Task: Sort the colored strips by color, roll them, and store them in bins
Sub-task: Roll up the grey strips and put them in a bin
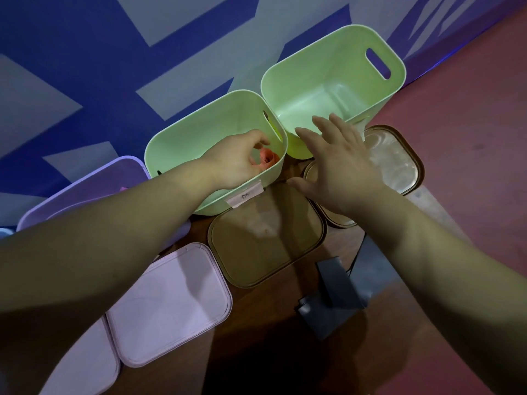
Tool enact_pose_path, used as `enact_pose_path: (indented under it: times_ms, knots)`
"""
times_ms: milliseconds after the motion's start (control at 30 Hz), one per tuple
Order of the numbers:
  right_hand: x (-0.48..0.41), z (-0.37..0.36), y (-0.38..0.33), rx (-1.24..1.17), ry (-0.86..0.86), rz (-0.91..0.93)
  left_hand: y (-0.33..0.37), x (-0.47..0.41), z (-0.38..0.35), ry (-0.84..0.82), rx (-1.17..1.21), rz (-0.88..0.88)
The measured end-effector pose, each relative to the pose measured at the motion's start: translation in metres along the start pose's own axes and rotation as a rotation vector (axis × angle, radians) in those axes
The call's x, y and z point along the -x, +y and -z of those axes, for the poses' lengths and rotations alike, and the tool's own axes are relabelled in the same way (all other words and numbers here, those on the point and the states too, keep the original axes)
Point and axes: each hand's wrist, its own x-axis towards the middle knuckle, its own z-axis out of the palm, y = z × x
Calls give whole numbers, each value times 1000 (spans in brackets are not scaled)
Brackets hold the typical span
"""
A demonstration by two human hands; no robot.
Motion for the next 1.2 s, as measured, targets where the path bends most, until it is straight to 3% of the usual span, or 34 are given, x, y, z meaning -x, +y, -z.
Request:
enact_pose_path:
  times_ms: [233,400,567,700,867,1000,1100,1200]
  knots:
    - [52,-3,9,-52,63,30,11,55,13,241,43,-21]
    - [109,-18,14,-65,-96,14,21,125,-31,420,-28,-68]
    - [159,-45,20,-61,-261,-37,32,189,-108,263,66,-5]
    - [187,-73,25,-88,-344,-189,39,215,-162,103,92,45]
    - [202,-90,27,-230,-307,-309,47,226,-198,45,231,135]
    - [209,-84,23,-428,-250,-248,52,232,-200,68,393,217]
    - [220,-64,9,-585,-306,-157,58,240,-192,115,687,337]
    - [229,-43,-6,-683,-289,-69,70,246,-184,175,919,325]
